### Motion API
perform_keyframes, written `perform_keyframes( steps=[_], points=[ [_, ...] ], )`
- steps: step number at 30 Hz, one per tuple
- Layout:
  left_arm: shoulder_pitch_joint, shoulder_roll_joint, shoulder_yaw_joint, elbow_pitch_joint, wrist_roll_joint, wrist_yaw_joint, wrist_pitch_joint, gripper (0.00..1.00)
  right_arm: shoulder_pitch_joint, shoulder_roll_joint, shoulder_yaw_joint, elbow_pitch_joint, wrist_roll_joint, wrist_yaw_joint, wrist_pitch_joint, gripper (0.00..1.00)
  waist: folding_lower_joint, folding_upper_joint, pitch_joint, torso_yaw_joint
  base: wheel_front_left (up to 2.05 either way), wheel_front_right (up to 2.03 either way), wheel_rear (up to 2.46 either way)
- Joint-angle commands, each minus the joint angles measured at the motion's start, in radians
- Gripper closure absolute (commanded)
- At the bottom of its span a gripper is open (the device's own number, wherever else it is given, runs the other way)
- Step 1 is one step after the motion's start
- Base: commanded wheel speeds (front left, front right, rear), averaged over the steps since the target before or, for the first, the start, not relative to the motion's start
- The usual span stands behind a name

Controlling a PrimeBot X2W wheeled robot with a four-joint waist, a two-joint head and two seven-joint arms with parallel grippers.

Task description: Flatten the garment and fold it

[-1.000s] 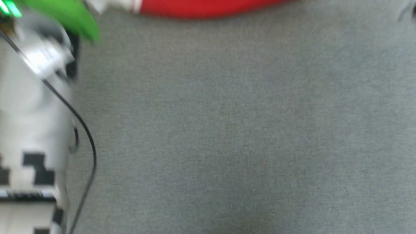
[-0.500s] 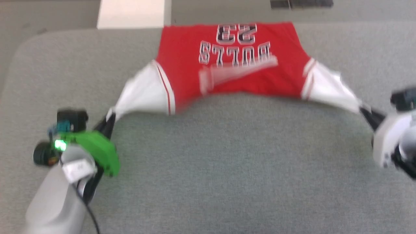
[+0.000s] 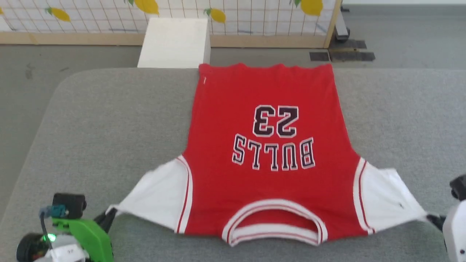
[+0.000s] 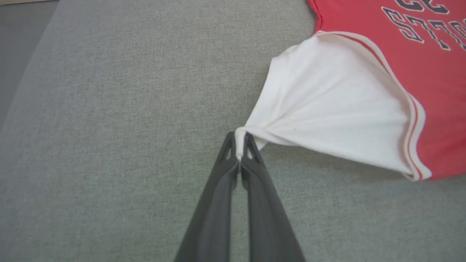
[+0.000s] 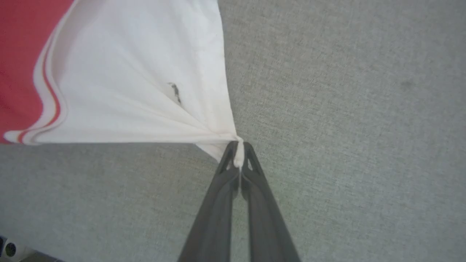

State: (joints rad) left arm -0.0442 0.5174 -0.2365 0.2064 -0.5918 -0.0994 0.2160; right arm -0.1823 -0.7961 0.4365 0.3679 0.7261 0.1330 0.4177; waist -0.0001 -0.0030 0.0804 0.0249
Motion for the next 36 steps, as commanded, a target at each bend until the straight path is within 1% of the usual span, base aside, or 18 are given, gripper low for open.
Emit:
perform_keyframes(
  steps=[1,6,8,11,14,15,16,18,20,22,25,29,32,33,36],
  points=[
    [0.039,0.022,0.011,-0.012,-0.012,0.014,0.018,1.00,0.041,-0.016,-0.021,-0.020,0.011,-0.002,0.040,1.00,0.0001,0.0030,-0.017,0.009,0.00,0.00,0.00],
    [0.140,0.045,-0.009,-0.061,-0.041,0.025,0.110,1.00,0.160,-0.033,-0.113,-0.093,0.030,-0.002,0.185,1.00,0.0001,0.0030,-0.024,0.012,0.00,0.00,0.00],
    [0.167,0.043,-0.021,-0.084,-0.051,0.027,0.134,1.00,0.209,-0.029,-0.148,-0.120,0.025,-0.002,0.240,1.00,0.0001,0.0030,-0.022,0.015,0.00,0.00,0.00],
    [0.192,0.030,-0.049,-0.102,-0.062,0.024,0.165,1.00,0.273,0.001,-0.205,-0.160,0.010,-0.002,0.297,1.00,0.0001,0.0030,-0.016,0.020,0.00,0.00,0.00],
    [0.194,0.015,-0.065,-0.112,-0.067,0.023,0.170,1.00,0.305,0.041,-0.260,-0.192,-0.017,-0.002,0.313,1.00,0.0001,0.0030,-0.008,0.023,0.00,0.00,0.00],
    [0.188,0.009,-0.070,-0.118,-0.067,0.018,0.161,1.00,0.308,0.057,-0.283,-0.204,-0.035,-0.002,0.306,0.81,0.0001,0.0030,-0.005,0.024,0.00,0.00,0.00],
    [0.181,0.003,-0.072,-0.123,-0.068,0.016,0.155,1.00,0.310,0.066,-0.296,-0.214,-0.054,-0.002,0.301,0.00,0.0001,0.0030,-0.002,0.025,0.00,0.00,0.00],
    [0.161,-0.019,-0.069,-0.143,-0.074,0.019,0.134,1.00,0.312,0.086,-0.314,-0.235,-0.082,-0.002,0.310,0.00,0.0001,0.0030,0.006,0.027,0.00,0.00,0.00],
    [0.138,-0.046,-0.070,-0.175,-0.081,0.024,0.120,1.00,0.303,0.116,-0.342,-0.265,-0.085,-0.002,0.337,0.00,0.0001,0.0030,0.016,0.035,0.00,0.00,0.00],
    [0.125,-0.061,-0.078,-0.201,-0.077,0.029,0.116,1.00,0.285,0.136,-0.369,-0.297,-0.088,-0.002,0.358,0.00,0.0001,0.0030,0.024,0.041,0.00,0.00,0.00],
    [0.112,-0.078,-0.093,-0.243,-0.067,0.037,0.114,1.00,0.237,0.174,-0.426,-0.343,-0.109,-0.002,0.371,0.00,0.0001,0.0030,0.037,0.057,0.00,0.00,0.00],
    [0.098,-0.107,-0.097,-0.317,-0.064,0.062,0.107,1.00,0.136,0.251,-0.495,-0.373,-0.143,-0.002,0.423,0.00,0.0001,0.0030,0.072,0.091,0.00,0.00,0.00],
    [0.091,-0.118,-0.098,-0.367,-0.056,0.078,0.100,1.00,0.025,0.326,-0.548,-0.358,-0.131,-0.002,0.464,0.00,0.0001,0.0030,0.117,0.116,0.00,0.00,0.00],
    [0.090,-0.124,-0.098,-0.385,-0.056,0.083,0.098,1.00,-0.024,0.346,-0.562,-0.340,-0.145,-0.002,0.474,0.00,0.0001,0.0030,0.136,0.127,0.00,0.00,0.00],
    [0.072,-0.143,-0.103,-0.428,-0.041,0.097,0.080,1.00,-0.146,0.359,-0.560,-0.288,-0.189,-0.002,0.521,0.00,0.0001,0.0030,0.203,0.166,0.00,0.00,0.00]
  ],
)
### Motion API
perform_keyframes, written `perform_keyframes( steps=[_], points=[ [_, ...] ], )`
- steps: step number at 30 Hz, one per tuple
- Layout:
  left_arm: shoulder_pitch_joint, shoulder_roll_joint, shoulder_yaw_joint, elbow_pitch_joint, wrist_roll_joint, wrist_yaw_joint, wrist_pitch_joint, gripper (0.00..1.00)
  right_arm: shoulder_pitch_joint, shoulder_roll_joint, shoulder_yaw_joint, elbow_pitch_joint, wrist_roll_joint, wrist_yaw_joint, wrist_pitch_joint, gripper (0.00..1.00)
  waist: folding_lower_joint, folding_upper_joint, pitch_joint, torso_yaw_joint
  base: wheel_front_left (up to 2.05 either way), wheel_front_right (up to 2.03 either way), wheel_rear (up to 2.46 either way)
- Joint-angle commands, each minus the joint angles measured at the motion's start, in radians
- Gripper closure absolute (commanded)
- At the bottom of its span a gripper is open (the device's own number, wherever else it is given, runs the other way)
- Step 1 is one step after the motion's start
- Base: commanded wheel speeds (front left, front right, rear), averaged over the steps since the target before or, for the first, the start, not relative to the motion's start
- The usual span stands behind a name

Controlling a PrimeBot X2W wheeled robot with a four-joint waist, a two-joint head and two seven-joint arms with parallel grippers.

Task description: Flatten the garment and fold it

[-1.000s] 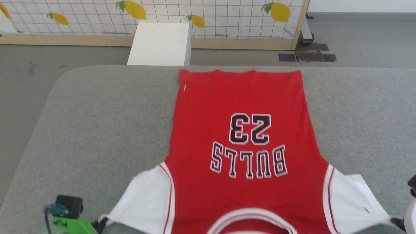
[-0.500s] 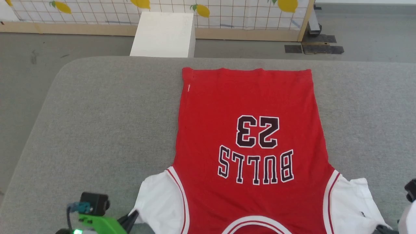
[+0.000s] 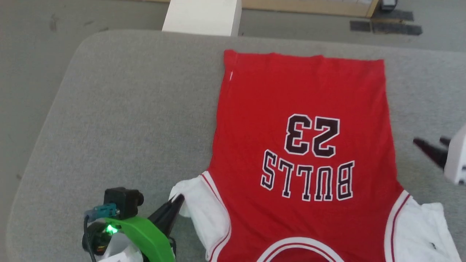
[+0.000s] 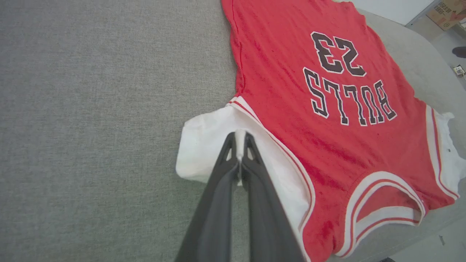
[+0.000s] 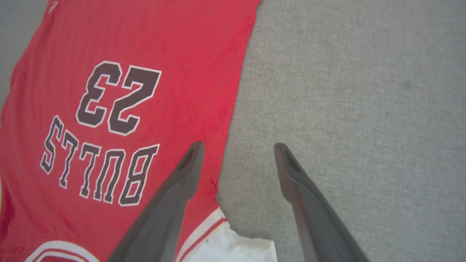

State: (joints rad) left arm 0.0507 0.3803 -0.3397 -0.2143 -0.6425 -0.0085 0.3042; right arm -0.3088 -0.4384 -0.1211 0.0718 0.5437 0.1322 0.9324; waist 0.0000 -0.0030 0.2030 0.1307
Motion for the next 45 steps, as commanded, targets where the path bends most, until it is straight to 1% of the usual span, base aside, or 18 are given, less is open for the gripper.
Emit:
perform_keyframes(
  steps=[1,4,6,10,16,23,28,31,32,33,40,45],
  points=[
    [-0.027,-0.015,0.000,-0.015,0.011,0.010,-0.016,1.00,-0.055,0.002,0.000,0.024,-0.016,-0.002,0.020,0.00,0.0000,0.0030,0.096,0.070,0.00,0.00,0.00],
    [-0.042,-0.065,0.013,-0.027,-0.006,0.026,-0.064,1.00,-0.177,-0.011,0.007,0.076,-0.056,-0.002,0.062,0.00,0.0000,0.0030,0.155,0.104,0.00,0.00,0.00],
    [-0.057,-0.081,0.012,-0.021,0.007,0.028,-0.096,1.00,-0.255,-0.026,0.011,0.117,-0.077,-0.002,0.090,0.00,0.0000,0.0030,0.191,0.122,0.00,0.00,0.00],
    [-0.093,-0.124,-0.008,0.000,0.012,0.014,-0.144,1.00,-0.392,-0.068,0.026,0.199,-0.131,-0.002,0.133,0.00,0.0000,0.0030,0.248,0.162,0.00,0.00,0.00],
    [-0.132,-0.159,-0.033,0.036,0.033,0.003,-0.190,1.00,-0.548,-0.092,0.029,0.318,-0.195,-0.002,0.145,0.00,0.0000,0.0030,0.310,0.209,0.00,0.00,0.00],
    [-0.173,-0.187,-0.064,0.087,0.050,-0.018,-0.227,1.00,-0.637,-0.135,0.056,0.428,-0.253,-0.002,0.123,0.00,0.0000,0.0030,0.351,0.248,0.00,0.00,0.00],
    [-0.183,-0.192,-0.071,0.105,0.057,-0.020,-0.242,1.00,-0.653,-0.150,0.071,0.479,-0.264,-0.002,0.120,0.00,0.0000,0.0030,0.362,0.256,0.00,0.00,0.00],
    [-0.186,-0.195,-0.070,0.112,0.055,-0.018,-0.248,1.00,-0.643,-0.156,0.109,0.491,-0.256,-0.002,0.131,0.01,0.0000,0.0030,0.364,0.257,0.00,0.00,0.00],
    [-0.187,-0.195,-0.070,0.114,0.054,-0.018,-0.249,1.00,-0.640,-0.159,0.121,0.491,-0.252,-0.002,0.134,0.65,0.0000,0.0030,0.364,0.257,0.00,0.00,0.00],
    [-0.187,-0.196,-0.069,0.116,0.054,-0.017,-0.251,1.00,-0.637,-0.161,0.128,0.491,-0.247,-0.002,0.137,1.00,0.0000,0.0030,0.364,0.256,0.00,0.00,0.00],
    [-0.191,-0.194,-0.069,0.130,0.051,-0.016,-0.255,1.00,-0.617,-0.182,0.150,0.502,-0.226,-0.002,0.130,1.00,0.0000,0.0030,0.348,0.247,0.00,0.00,0.00],
    [-0.193,-0.186,-0.067,0.136,0.051,-0.013,-0.254,1.00,-0.589,-0.193,0.153,0.521,-0.223,-0.002,0.105,1.00,0.0000,0.0030,0.310,0.226,0.00,0.00,0.00]
  ],
)
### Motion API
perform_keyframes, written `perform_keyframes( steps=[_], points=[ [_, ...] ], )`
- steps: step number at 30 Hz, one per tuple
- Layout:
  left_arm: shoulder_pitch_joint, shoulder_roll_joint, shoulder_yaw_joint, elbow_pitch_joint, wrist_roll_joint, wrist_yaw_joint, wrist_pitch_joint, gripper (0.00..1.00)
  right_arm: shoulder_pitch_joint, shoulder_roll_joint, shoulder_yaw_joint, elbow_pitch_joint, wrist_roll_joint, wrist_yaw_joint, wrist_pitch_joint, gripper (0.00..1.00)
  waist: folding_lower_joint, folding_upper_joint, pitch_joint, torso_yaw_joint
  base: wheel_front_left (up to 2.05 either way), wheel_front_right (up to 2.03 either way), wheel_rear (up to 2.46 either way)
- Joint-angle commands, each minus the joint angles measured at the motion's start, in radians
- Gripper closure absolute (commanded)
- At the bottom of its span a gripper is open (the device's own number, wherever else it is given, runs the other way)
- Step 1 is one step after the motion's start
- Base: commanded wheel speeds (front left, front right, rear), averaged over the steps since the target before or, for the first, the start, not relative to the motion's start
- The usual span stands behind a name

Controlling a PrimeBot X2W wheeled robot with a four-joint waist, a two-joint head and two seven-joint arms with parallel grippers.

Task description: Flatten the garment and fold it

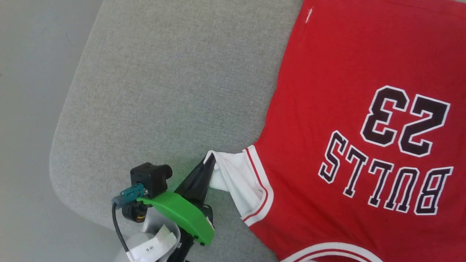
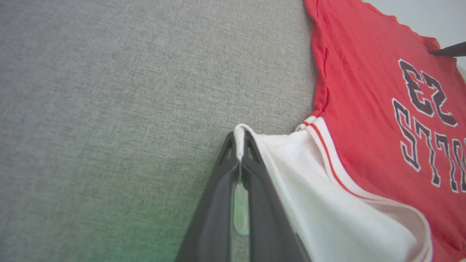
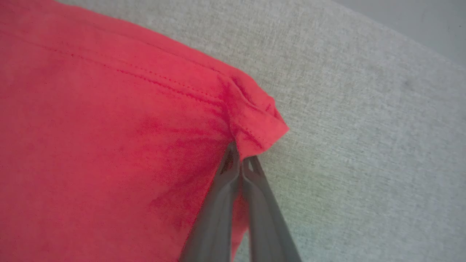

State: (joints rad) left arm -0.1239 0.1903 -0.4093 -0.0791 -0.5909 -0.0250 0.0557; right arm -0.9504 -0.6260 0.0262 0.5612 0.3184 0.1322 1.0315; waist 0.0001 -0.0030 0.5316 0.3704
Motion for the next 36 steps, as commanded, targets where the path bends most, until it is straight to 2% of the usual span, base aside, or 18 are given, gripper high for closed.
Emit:
perform_keyframes(
  steps=[1,7,10,17,23,27,31,36],
  points=[
    [-0.018,0.006,0.003,0.002,0.000,0.004,-0.005,1.00,0.060,-0.007,0.006,0.035,0.002,-0.002,0.002,1.00,-0.0001,0.0030,-0.028,-0.020,0.00,0.00,0.00],
    [-0.007,0.023,0.012,0.013,-0.004,0.013,0.004,1.00,0.152,-0.008,0.028,0.039,0.020,-0.002,-0.028,1.00,-0.0001,0.0030,-0.120,-0.074,0.00,0.00,0.00],
    [0.009,0.035,0.018,0.025,-0.009,0.020,0.010,1.00,0.223,-0.015,0.061,0.009,0.039,-0.002,-0.049,1.00,-0.0001,0.0030,-0.173,-0.113,0.00,0.00,0.00],
    [0.054,0.060,0.037,0.041,-0.025,0.036,0.018,1.00,0.409,-0.004,0.054,-0.079,0.115,-0.002,-0.059,1.00,-0.0001,0.0030,-0.271,-0.199,0.00,0.00,0.00],
    [0.081,0.080,0.052,0.047,-0.038,0.045,0.027,1.00,0.596,-0.004,-0.014,-0.218,0.158,-0.002,-0.038,1.00,-0.0001,0.0030,-0.325,-0.241,0.00,0.00,0.00],
    [0.107,0.095,0.064,0.049,-0.046,0.051,0.026,1.00,0.754,0.018,-0.087,-0.339,0.156,-0.002,-0.009,1.00,-0.0001,0.0030,-0.356,-0.259,0.00,0.00,0.00],
    [0.127,0.099,0.066,0.048,-0.051,0.056,0.024,1.00,0.919,0.061,-0.157,-0.448,0.158,-0.002,0.045,1.00,-0.0001,0.0030,-0.375,-0.263,0.00,0.00,0.00],
    [0.143,0.093,0.060,0.048,-0.057,0.059,0.020,1.00,1.094,0.144,-0.231,-0.548,0.155,-0.002,0.098,1.00,-0.0001,0.0030,-0.386,-0.261,0.00,0.00,0.00]
  ],
)
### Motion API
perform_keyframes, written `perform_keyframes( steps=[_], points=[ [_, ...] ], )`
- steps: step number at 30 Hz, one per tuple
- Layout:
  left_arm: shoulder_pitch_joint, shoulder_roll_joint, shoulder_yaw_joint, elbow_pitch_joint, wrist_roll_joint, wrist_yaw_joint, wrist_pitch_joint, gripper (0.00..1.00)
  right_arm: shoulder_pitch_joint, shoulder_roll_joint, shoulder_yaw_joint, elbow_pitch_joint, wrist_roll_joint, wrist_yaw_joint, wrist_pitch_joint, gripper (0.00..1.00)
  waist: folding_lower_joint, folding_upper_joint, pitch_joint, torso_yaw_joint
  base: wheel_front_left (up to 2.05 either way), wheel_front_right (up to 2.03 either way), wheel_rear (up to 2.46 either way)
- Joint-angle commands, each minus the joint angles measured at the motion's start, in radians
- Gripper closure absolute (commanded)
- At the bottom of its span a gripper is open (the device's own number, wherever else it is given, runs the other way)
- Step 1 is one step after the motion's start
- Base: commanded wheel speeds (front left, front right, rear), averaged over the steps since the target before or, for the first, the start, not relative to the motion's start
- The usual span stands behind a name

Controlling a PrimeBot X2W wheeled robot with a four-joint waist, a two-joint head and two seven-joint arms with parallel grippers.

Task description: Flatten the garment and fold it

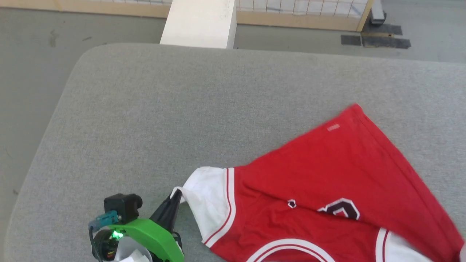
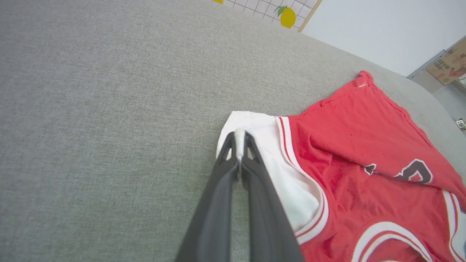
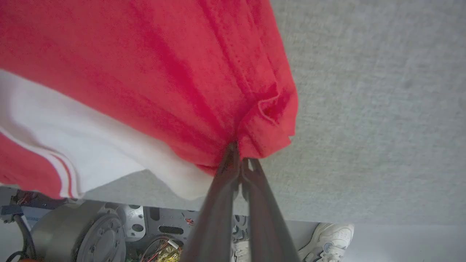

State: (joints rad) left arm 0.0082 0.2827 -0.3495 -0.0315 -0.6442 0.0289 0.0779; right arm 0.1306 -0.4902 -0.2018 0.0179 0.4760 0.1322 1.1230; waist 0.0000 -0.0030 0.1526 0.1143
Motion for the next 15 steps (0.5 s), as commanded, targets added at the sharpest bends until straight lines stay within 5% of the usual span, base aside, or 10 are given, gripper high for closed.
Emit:
perform_keyframes(
  steps=[1,6,8,9,15],
  points=[
    [0.013,0.000,-0.001,0.000,-0.005,0.006,-0.002,1.00,0.034,0.024,-0.011,-0.015,-0.004,-0.002,0.011,1.00,0.0000,0.0030,-0.008,-0.005,0.00,0.00,0.00],
    [0.016,0.003,-0.008,-0.001,-0.007,0.007,0.005,1.00,0.082,0.080,-0.035,-0.049,-0.018,-0.002,0.008,1.00,0.0000,0.0030,-0.005,-0.006,0.00,0.00,0.00],
    [0.011,0.005,-0.008,-0.006,-0.007,0.008,0.008,1.00,0.071,0.080,-0.035,-0.061,-0.024,-0.002,-0.009,0.51,0.0000,0.0030,-0.001,-0.005,0.00,0.00,0.00],
    [0.008,0.006,-0.008,-0.009,-0.006,0.009,0.010,1.00,0.061,0.077,-0.033,-0.065,-0.021,-0.002,-0.014,0.00,0.0000,0.0030,0.002,-0.005,0.00,0.00,0.00],
    [-0.011,0.007,-0.012,-0.023,-0.002,0.010,0.012,1.00,-0.029,0.021,-0.007,-0.141,0.001,-0.002,-0.015,0.00,0.0000,0.0030,0.031,0.013,0.00,0.00,0.00]
  ],
)
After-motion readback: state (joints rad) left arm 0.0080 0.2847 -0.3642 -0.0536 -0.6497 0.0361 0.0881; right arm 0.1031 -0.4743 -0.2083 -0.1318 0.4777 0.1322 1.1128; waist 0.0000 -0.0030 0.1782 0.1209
